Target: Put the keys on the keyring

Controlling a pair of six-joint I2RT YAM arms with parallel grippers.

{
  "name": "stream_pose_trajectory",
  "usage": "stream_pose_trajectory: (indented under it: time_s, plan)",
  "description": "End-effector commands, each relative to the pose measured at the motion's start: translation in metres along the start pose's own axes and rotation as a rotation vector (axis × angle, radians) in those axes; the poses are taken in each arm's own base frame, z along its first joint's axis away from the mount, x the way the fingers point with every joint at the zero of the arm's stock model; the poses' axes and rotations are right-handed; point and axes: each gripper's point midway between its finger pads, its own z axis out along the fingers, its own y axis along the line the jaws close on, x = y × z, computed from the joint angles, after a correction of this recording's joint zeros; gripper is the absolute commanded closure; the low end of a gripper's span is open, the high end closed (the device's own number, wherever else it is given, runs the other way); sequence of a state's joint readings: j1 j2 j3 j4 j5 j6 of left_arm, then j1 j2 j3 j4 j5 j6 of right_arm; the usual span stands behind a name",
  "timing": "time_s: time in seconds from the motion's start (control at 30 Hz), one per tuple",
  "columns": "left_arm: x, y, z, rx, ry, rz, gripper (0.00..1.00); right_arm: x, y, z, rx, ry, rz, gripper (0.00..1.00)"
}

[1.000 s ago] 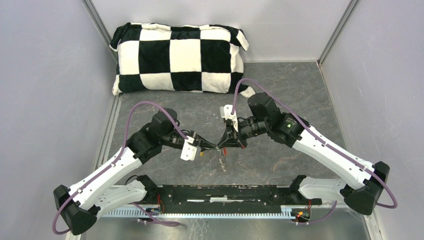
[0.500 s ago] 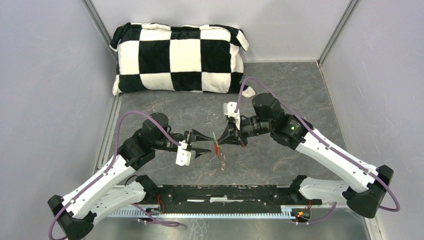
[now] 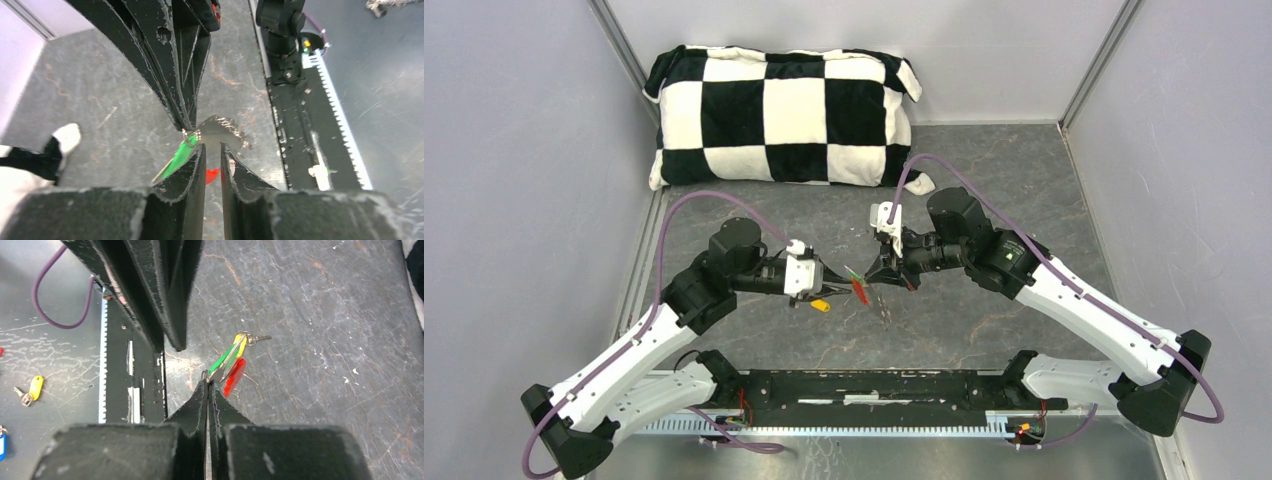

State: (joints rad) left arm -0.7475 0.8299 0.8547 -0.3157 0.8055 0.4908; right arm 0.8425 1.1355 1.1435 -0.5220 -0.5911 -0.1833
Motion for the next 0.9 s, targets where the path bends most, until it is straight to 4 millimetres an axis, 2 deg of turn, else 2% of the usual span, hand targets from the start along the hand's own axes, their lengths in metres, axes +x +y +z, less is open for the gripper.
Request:
stream_pose_trajectory:
  time_s: [0.0,0.23,0.33,0.43,0.6,0.87]
  plan:
    - [-0.018,-0.005,0.004,0.010,-0.058,-0.272,0.78,-0.031,-0.012,-0.013,0.087,-0.068,-0.056,1.00]
    - [0.003,0.000,0.019,0.014,-0.014,-0.384,0.72,-0.034,-0.012,-0.014,0.089,-0.062,-0.061,0.99]
    - [0.013,0.008,0.021,-0.032,0.019,-0.412,0.60,-0.036,-0.010,-0.015,0.087,-0.068,-0.064,1.00]
    - [0.018,0.015,0.021,-0.073,0.033,-0.419,0.53,-0.038,-0.008,-0.016,0.080,-0.082,-0.064,1.00]
    - [0.008,0.018,0.021,-0.087,-0.007,-0.429,0.52,-0.041,-0.007,-0.015,0.072,-0.093,-0.064,1.00]
    - [0.008,0.022,0.021,-0.103,-0.011,-0.437,0.57,-0.043,-0.001,-0.016,0.050,-0.124,-0.061,0.99]
